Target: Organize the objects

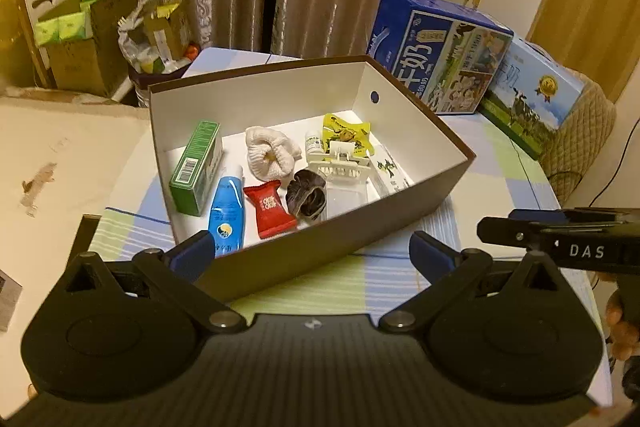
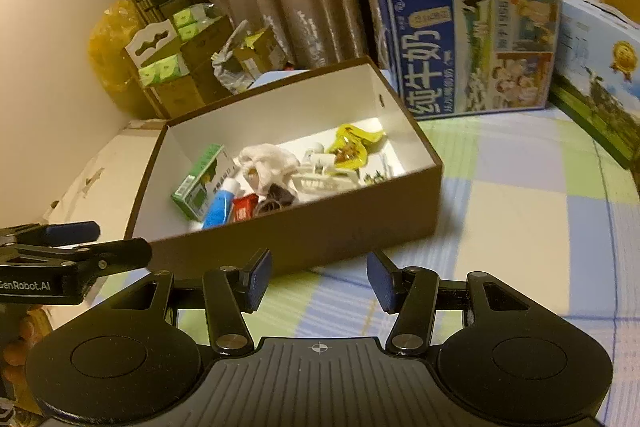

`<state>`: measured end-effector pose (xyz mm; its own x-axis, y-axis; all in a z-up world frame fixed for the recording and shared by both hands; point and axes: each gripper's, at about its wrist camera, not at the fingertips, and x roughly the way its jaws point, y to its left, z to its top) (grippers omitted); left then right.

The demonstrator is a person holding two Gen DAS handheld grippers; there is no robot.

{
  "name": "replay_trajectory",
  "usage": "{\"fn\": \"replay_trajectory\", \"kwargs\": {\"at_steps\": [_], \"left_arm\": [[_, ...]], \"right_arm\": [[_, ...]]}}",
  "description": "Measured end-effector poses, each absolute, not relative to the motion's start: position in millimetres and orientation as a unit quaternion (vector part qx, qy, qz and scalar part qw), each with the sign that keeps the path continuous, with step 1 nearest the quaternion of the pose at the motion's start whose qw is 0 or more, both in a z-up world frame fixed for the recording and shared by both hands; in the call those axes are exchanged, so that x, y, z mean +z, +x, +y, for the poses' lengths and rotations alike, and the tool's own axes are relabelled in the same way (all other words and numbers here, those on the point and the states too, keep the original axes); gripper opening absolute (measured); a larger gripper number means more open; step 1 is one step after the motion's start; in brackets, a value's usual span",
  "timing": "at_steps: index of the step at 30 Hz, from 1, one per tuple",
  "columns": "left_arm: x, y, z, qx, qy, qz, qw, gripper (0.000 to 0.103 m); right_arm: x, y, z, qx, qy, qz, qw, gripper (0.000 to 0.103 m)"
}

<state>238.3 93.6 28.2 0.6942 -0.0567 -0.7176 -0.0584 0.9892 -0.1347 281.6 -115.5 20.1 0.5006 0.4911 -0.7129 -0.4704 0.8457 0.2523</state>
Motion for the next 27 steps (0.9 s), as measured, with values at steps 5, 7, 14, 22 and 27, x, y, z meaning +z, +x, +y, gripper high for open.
{"fn": "replay_trajectory", "kwargs": {"at_steps": [5, 7, 14, 22, 27], "left_arm": [[34.4, 215.7, 80.1, 0.008, -0.066, 0.388, 0.919, 0.102], [36.4, 206.9, 73.8, 0.012, -0.058, 0.389, 0.919, 0.102], [36.9, 179.5, 55.7, 0.028, -0.058, 0.407, 0.911, 0.102], [35.4, 151.3, 26.8, 0.044, -0.062, 0.417, 0.906, 0.102], [34.3, 134.4, 9.3, 0.052, -0.067, 0.417, 0.905, 0.102]], "right_arm": [[22.7, 259.0, -130.5, 0.276, 0.015, 0.414, 0.867, 0.05], [23.5, 250.7, -136.2, 0.276, 0.016, 0.414, 0.867, 0.051], [24.9, 220.5, -158.1, 0.282, 0.013, 0.417, 0.864, 0.051], [22.0, 194.6, -184.3, 0.288, -0.001, 0.423, 0.859, 0.051], [20.4, 182.2, -199.9, 0.298, -0.006, 0.425, 0.855, 0.051]]}}
